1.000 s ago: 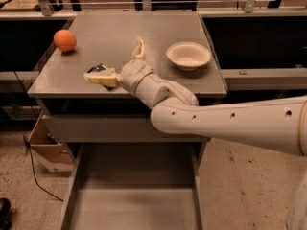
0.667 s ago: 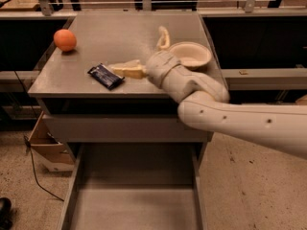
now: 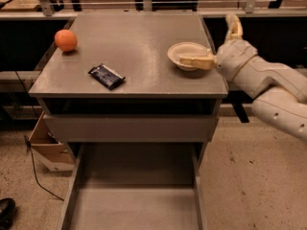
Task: Pick rxbar blueberry from middle drawer and place on counter
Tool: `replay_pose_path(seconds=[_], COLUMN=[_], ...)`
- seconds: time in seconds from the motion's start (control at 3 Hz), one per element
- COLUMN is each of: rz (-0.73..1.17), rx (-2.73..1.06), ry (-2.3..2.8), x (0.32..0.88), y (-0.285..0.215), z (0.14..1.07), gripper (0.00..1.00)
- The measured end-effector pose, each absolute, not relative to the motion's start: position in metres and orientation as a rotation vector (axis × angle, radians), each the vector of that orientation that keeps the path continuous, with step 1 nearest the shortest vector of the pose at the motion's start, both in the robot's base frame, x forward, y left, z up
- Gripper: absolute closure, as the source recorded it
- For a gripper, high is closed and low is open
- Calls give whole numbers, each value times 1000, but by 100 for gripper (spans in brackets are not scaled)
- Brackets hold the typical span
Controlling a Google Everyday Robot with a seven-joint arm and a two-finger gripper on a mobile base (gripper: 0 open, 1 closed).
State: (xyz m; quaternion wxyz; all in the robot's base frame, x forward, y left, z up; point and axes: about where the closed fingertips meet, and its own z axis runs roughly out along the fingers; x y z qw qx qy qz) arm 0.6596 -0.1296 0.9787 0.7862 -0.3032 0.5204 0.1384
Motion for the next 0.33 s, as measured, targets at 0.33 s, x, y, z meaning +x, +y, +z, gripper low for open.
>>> replay_pose_path(seconds=[0.33], rz=[341], rx=[-687], ry=[1137], x=[650], y=[-137], z=[977], gripper=[0])
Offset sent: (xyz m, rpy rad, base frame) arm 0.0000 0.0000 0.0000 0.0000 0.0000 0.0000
